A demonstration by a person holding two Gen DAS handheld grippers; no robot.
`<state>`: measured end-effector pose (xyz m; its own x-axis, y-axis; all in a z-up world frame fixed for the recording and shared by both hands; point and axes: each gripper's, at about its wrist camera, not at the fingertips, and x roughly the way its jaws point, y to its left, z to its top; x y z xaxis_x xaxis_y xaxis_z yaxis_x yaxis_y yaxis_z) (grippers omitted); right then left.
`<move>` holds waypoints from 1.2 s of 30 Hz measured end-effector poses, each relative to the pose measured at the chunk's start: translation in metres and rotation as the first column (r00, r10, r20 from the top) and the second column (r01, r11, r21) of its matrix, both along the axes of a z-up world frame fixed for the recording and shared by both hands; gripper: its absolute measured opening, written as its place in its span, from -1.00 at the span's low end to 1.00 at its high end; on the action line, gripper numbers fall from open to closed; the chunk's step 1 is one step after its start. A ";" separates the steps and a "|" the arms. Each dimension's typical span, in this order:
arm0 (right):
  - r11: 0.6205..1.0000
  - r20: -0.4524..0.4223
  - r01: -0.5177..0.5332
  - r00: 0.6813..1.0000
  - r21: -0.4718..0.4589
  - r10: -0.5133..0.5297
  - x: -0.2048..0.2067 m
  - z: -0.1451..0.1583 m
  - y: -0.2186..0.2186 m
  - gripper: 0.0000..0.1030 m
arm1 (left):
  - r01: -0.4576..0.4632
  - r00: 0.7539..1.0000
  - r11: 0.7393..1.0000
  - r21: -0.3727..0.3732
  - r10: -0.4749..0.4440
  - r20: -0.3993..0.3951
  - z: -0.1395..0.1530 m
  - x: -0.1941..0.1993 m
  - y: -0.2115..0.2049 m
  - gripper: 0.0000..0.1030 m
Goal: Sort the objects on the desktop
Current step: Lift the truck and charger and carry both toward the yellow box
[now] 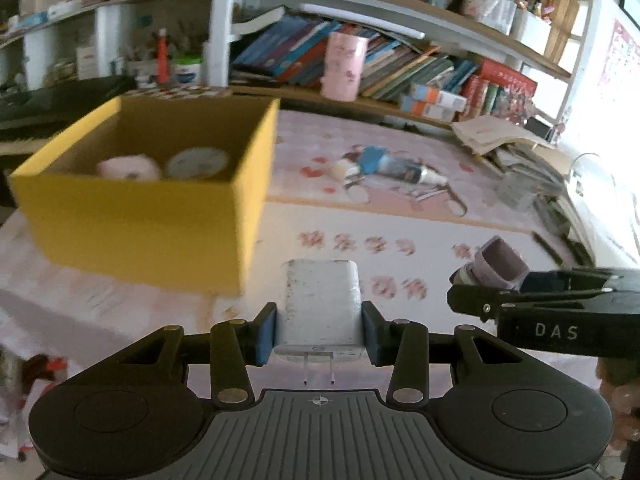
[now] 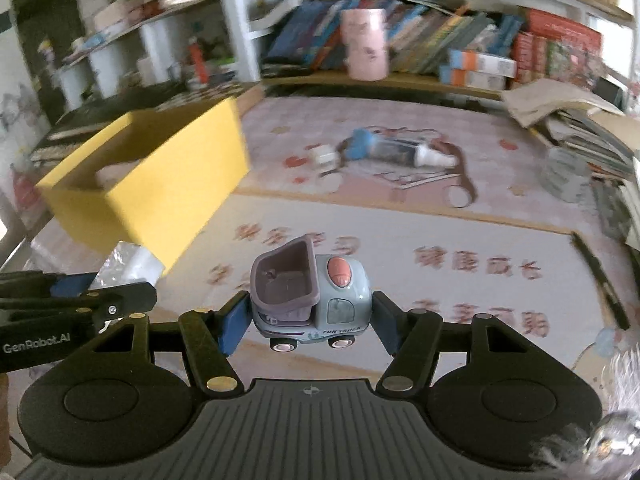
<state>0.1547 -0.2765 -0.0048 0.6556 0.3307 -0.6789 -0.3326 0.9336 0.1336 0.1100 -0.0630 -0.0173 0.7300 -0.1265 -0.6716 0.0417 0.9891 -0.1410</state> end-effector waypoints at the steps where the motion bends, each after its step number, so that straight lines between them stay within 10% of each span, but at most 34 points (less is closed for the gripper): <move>1: 1.000 0.003 -0.016 1.000 -0.006 0.016 -0.006 0.000 0.007 0.19 | -0.010 1.000 1.000 0.002 0.010 -0.007 -0.002 -0.006 0.007 -0.19; 36: 0.982 -0.019 -0.184 0.983 -0.046 0.184 -0.098 -0.007 0.174 0.19 | -0.104 0.995 0.994 -0.019 0.104 -0.001 -0.002 -0.106 0.151 -0.19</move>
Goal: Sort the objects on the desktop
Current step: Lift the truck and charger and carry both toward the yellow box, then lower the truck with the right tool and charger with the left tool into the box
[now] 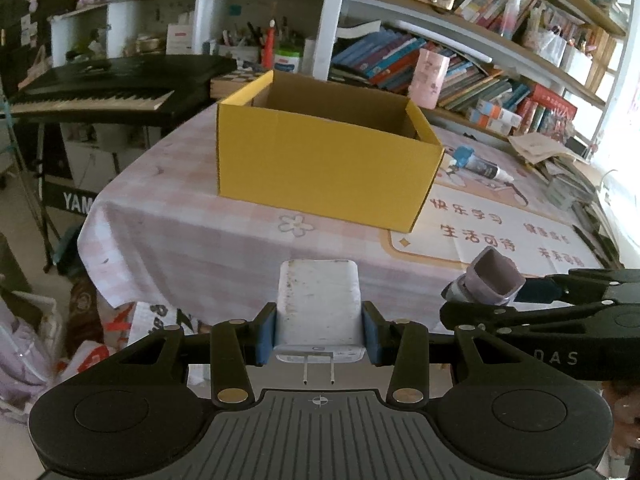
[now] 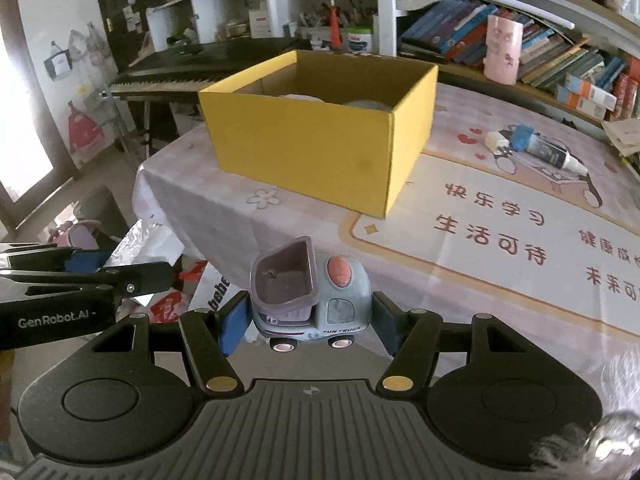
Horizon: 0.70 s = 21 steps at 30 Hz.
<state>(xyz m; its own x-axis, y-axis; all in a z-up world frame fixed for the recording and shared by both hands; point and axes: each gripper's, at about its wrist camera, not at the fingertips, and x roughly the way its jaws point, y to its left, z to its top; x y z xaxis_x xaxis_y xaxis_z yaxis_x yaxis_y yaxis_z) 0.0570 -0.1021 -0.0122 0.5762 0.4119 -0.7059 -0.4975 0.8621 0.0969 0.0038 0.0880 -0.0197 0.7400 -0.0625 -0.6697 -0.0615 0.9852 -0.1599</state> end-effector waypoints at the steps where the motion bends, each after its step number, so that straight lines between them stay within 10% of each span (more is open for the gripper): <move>1: 1.000 -0.002 -0.003 1.000 0.001 0.003 0.000 0.000 0.001 0.19 | -0.001 1.000 1.000 0.003 0.001 0.001 0.001 0.000 0.001 -0.19; 21: 0.997 0.005 -0.074 0.997 0.000 0.074 0.032 0.001 0.020 0.19 | -0.055 0.998 0.998 0.008 0.055 0.007 0.005 0.031 0.010 -0.19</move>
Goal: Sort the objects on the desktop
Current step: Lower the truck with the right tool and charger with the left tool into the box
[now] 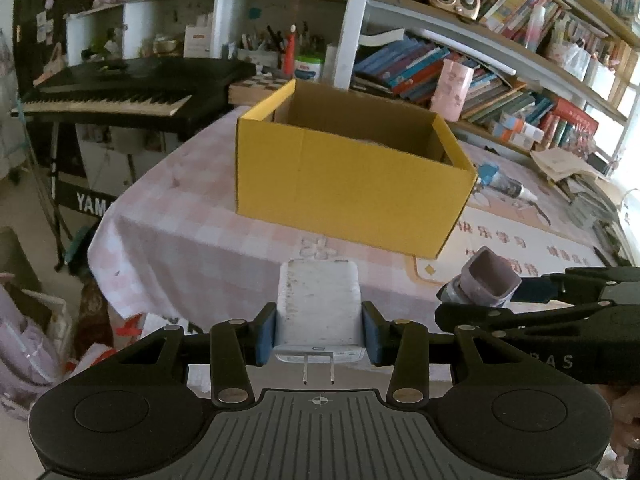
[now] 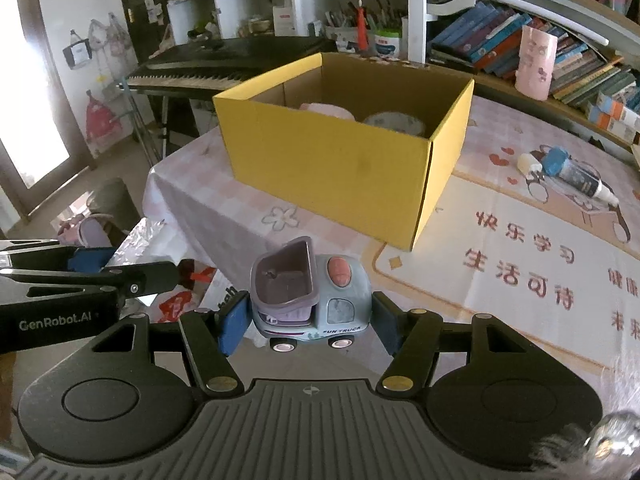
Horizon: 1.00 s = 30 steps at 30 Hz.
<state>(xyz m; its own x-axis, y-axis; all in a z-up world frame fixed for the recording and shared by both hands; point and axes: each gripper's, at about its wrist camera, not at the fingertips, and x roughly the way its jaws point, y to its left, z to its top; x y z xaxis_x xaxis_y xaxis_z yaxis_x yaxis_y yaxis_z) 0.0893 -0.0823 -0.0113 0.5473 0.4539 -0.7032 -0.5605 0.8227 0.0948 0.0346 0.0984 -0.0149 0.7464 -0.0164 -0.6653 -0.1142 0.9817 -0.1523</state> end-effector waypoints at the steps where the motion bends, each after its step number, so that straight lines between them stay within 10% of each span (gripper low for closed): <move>1: 1.000 0.005 -0.002 1.000 0.000 0.002 0.003 0.001 0.000 0.19 | 0.002 1.000 1.000 0.002 -0.002 0.001 0.001 0.004 -0.002 -0.19; 17: 0.995 0.175 -0.034 0.984 0.091 0.017 0.095 0.056 -0.008 0.19 | -0.010 0.984 0.997 0.079 -0.005 0.176 0.049 0.096 -0.015 -0.19; 30: 0.997 0.256 -0.060 0.966 0.049 0.045 0.186 0.062 -0.017 0.19 | 0.039 0.988 0.984 0.172 -0.065 0.143 0.046 0.161 -0.038 -0.19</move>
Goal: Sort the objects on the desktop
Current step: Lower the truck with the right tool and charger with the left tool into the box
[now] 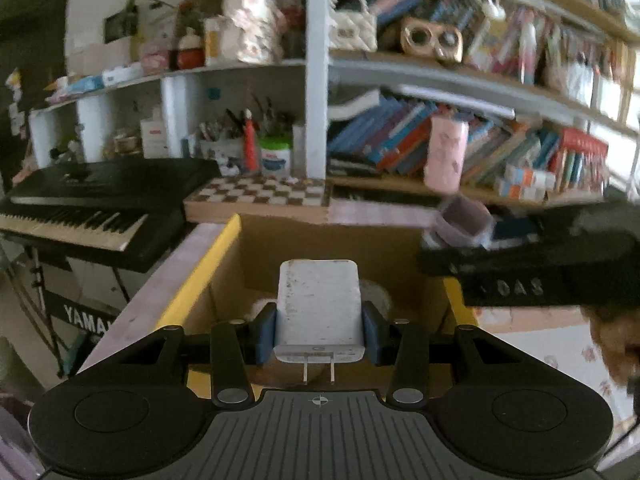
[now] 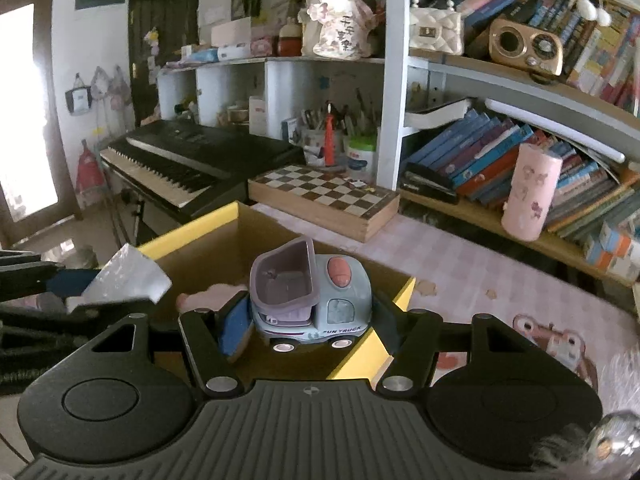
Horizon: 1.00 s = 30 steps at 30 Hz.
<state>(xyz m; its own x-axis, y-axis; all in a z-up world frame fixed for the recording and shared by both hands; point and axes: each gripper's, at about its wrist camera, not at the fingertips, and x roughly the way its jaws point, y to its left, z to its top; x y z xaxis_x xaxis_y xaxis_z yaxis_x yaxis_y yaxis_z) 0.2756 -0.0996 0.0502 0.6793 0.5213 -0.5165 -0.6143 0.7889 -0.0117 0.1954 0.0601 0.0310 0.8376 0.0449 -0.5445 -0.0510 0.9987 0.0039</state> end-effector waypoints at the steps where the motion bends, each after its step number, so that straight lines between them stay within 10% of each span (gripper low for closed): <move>1: 1.000 0.000 -0.016 1.000 -0.013 0.016 0.006 -0.002 0.001 0.19 | 0.008 1.000 1.000 0.009 -0.008 -0.015 -0.003 0.004 -0.003 -0.19; 9: 0.967 -0.076 -0.202 0.978 -0.157 0.192 0.055 -0.025 0.025 0.19 | 0.111 0.980 0.994 0.008 -0.108 -0.169 -0.027 0.038 -0.018 -0.19; 30: 0.700 -0.306 -0.513 0.859 -0.497 0.411 0.095 -0.081 0.085 0.13 | 0.129 0.921 0.988 -0.079 -0.149 -0.359 -0.063 0.070 -0.024 -0.18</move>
<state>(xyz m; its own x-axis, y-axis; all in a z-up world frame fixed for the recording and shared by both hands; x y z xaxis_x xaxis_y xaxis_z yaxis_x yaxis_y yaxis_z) 0.3709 -0.0146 -0.0305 0.3107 0.3429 -0.8865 -0.9320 0.2930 -0.2134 0.2657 0.0364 -0.0320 0.5775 -0.0950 -0.8108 0.0834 0.9949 -0.0572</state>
